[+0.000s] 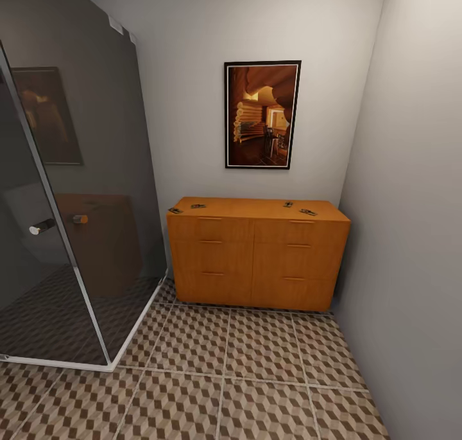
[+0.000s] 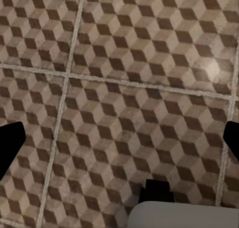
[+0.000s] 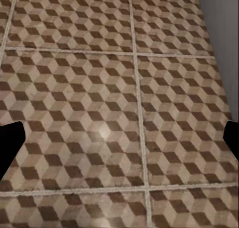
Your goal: Take the four mousetraps from the cabinet in the bathroom and place them on the bathroom floor. Make sure all four end up on the same floor surface, and ensure that at least two of them are either under or directly next to the same bathroom sink.
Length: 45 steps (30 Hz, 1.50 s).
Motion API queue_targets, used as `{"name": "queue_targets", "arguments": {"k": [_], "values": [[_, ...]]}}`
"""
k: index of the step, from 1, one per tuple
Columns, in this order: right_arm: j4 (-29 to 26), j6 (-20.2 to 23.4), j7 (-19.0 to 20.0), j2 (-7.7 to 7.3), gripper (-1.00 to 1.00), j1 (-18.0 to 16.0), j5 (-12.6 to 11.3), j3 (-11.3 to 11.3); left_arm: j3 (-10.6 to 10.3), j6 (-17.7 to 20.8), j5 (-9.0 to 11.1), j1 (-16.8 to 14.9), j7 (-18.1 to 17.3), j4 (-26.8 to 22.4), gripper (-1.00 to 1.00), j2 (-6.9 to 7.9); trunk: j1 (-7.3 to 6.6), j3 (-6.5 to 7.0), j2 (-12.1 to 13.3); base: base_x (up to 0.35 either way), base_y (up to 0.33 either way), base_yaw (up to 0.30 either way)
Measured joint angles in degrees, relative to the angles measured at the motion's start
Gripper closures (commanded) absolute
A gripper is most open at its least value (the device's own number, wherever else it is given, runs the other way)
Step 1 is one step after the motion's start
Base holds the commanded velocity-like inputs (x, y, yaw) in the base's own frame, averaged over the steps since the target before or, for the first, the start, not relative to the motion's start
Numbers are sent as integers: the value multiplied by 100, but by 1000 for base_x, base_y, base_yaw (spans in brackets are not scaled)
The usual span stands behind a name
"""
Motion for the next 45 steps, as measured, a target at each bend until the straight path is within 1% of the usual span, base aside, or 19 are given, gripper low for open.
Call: {"name": "queue_targets", "arguments": {"k": [2, 6, 11, 23, 33, 36, 42, 45], "values": [[-5, -9, 9, -64, -100, 1, -21, -68, 105, -10, 4, 0, 2, 0, -100, 16, 0, 0, 0, 0, 0, 0], [-2, -13, 15, -62, -100, -1, -16, -85, 149, -19, 0, 0, -9, 2, -100, 18, 0, 0, 0, 0, 0, 0], [1, -14, 16, -57, -100, 2, -12, -90, 159, -24, 5, 0, -13, 8, -100, 20, 0, 1, 0, 0, 0, -27], [2, -14, 17, -48, -100, 5, -11, -91, 155, -25, 6, -1, -13, 16, -100, -8, 0, 52, 0, 0, 0, -205], [17, -15, 18, -47, -100, 2, -12, -91, 149, -26, -1, 0, -22, 10, -100, -14, 0, 66, 0, 0, 0, -36], [25, -15, 18, -28, -100, 2, -11, -91, 148, -26, -2, 0, -22, 15, -100, -14, 0, 66, 0, 0, 0, -2], [28, -15, 19, 90, -100, 3, -2, -90, 147, -26, -2, 0, -22, 18, -100, -12, 0, 66, 0, 0, 0, 0], [28, -15, 19, 104, -100, 3, 2, -91, 142, -26, -2, 0, -24, 18, -100, -9, 0, 66, 0, 0, 0, 0]]}}
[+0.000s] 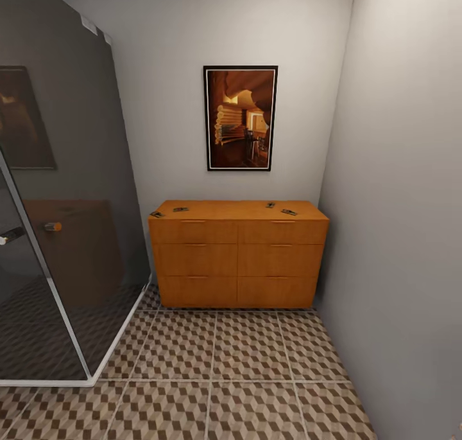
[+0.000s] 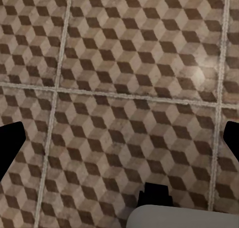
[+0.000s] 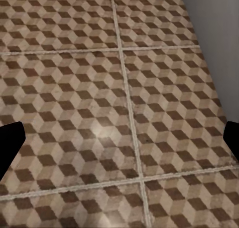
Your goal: Take the four mousetraps from the cabinet in the bathroom and place them on the bathroom floor. Make sure all four end up on the same floor surface, and ensure that at least two of them are either under or directly next to the same bathroom sink.
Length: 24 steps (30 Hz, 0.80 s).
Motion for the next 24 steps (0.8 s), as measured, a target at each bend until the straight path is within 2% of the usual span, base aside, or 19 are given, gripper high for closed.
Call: {"name": "queue_targets", "arguments": {"k": [9, 10, 11, 14, 24], "values": [[0, 0, 0, -2, -100, -1, 8, -8, -15, 3, 8, 0, -14, 47, -100, -12, 0, 0, 0, 0, 0, 0], [0, -3, 0, -4, -100, 0, 12, -8, -18, 3, 8, 0, -15, 49, -100, -42, 0, 0, 0, 0, 0, 0], [0, -7, 0, -18, -100, 0, 15, -9, -25, 3, 3, 0, -15, 54, -100, -132, 0, 0, 0, 0, 0, 0], [0, -6, 0, -28, -100, 0, 13, -7, -30, 4, 1, 0, -15, 62, -100, -183, 0, 0, 0, 0, 0, 0], [0, -7, 0, -33, -100, 0, 15, -8, -29, 4, 8, 0, -26, 195, -100, -235, 0, 0, 0, 0, 0, 0]]}}
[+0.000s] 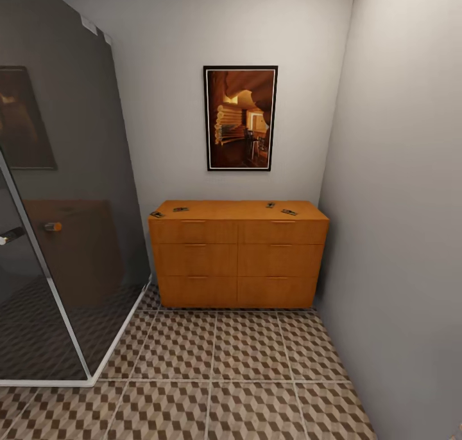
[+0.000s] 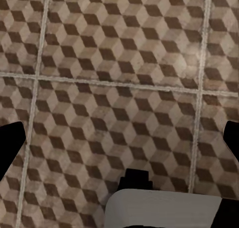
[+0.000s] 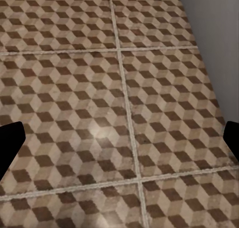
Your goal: Take the four mousetraps from the cabinet in the bathroom and place them on the bathroom floor. Make sure all four end up on the same floor surface, and ensure that at least two of them are either under or directly next to the same bathroom sink.
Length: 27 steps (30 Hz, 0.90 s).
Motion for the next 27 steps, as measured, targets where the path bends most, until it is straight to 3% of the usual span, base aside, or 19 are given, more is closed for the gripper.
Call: {"name": "queue_targets", "arguments": {"k": [5, 11, 27], "values": [[0, -2, -3, -10, -100, -1, 1, 0, 3, -3, 0, 0, -2, 139, -100, -19, 0, 0, 0, 0, 0, 0], [9, -295, -31, 12, -100, -3, 6, 1, 1, -4, -13, 0, 1, 162, -100, -161, 0, 0, 0, 0, 0, 0], [18, -385, -9, 1, -100, -2, -12, -1, 27, -4, -8, 0, 4, 137, -100, 72, 0, 0, 0, 0, 0, 0]]}}
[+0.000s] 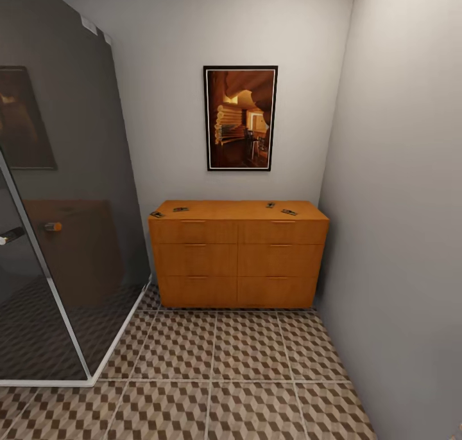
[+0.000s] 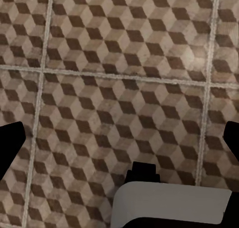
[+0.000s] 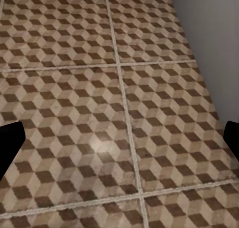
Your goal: Take the four mousetraps from the cabinet in the bathroom and place them on the bathroom floor. Make sure all four end up on the same floor surface, and ensure that at least two of them are either under or directly next to the same bathroom sink.
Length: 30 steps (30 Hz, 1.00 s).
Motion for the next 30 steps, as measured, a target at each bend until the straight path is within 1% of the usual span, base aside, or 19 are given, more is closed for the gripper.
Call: {"name": "queue_targets", "arguments": {"k": [5, 7, 8, 11, 18, 30], "values": [[3, -9, 0, -2, -100, 1, 0, 0, -6, 0, 0, 0, 0, -6, -100, 3, 0, 0, 0, 0, 0, 0], [8, -7, 0, -7, -100, 2, -1, 0, -14, 0, 0, 0, -4, -5, -100, -27, 0, 0, 0, 0, 0, 0], [16, -5, 0, -14, -100, 2, 0, -1, -24, 0, -3, 0, -7, -1, -100, -93, 0, 0, 0, 0, 0, 0], [68, -4, 1, -22, -100, 2, -1, -1, -27, 0, -6, 0, -7, 0, -100, -127, 0, 0, 0, 0, 0, 0], [225, -4, 7, -26, -100, 2, 3, 0, -23, 0, -8, 0, -7, -3, -100, -149, 0, 0, 0, 0, 0, 0], [254, -26, 3, 10, -100, 2, 11, 2, -23, 0, -23, 0, 1, -129, -100, -138, 0, 0, 0, 0, 0, 0]]}}
